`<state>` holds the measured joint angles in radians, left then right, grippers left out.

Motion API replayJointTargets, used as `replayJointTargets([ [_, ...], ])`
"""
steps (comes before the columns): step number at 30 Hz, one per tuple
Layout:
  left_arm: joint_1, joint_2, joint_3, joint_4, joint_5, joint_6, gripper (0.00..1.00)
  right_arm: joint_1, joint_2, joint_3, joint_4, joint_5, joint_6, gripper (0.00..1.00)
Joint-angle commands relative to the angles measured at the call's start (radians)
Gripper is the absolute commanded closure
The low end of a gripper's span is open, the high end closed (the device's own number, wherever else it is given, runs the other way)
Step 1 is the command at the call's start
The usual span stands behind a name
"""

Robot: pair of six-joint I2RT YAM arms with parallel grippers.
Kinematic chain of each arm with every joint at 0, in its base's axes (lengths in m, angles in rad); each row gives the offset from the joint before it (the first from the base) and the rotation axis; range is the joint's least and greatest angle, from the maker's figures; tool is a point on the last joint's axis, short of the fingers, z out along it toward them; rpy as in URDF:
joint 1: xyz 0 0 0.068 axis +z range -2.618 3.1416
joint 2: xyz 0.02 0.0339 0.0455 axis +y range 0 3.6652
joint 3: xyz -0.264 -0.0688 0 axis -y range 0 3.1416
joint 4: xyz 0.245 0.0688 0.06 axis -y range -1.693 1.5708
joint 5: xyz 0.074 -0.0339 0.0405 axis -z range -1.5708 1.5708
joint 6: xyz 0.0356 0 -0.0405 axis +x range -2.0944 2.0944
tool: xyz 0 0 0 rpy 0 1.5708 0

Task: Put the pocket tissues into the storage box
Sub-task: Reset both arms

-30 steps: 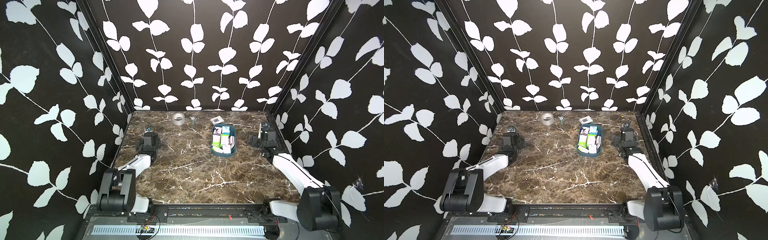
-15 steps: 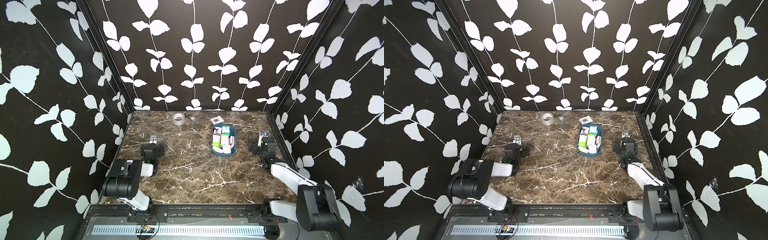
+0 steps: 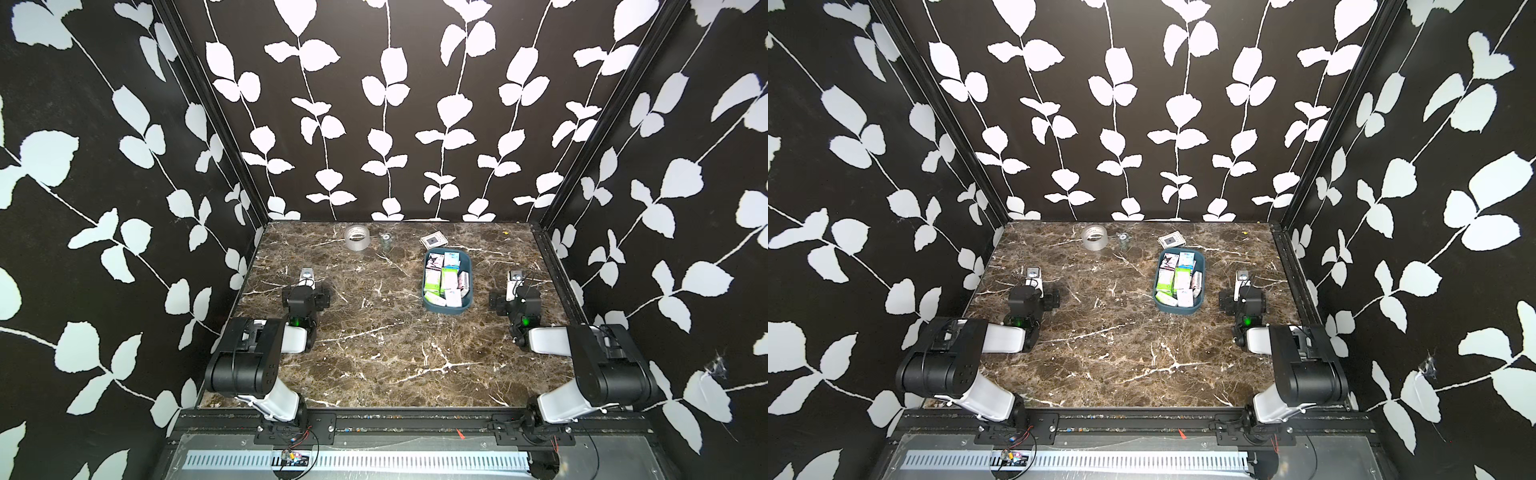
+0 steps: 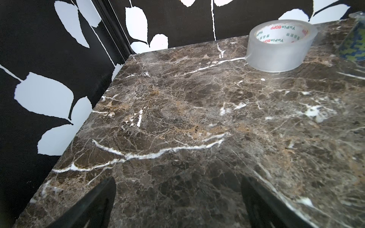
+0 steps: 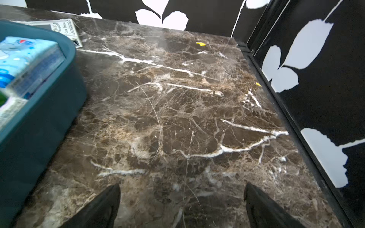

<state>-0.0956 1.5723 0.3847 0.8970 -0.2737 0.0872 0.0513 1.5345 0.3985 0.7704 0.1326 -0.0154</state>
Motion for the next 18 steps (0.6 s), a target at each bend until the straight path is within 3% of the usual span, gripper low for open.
replayJointTargets([
  [1, -0.001, -0.021, 0.003, 0.016, 0.008, 0.006, 0.01, -0.004, -0.014, -0.001, 0.066, -0.007, -0.006, 0.01],
  [18, 0.0, -0.02, 0.002, 0.019, 0.007, 0.008, 0.01, -0.008, -0.007, 0.001, 0.073, -0.018, -0.003, 0.0],
])
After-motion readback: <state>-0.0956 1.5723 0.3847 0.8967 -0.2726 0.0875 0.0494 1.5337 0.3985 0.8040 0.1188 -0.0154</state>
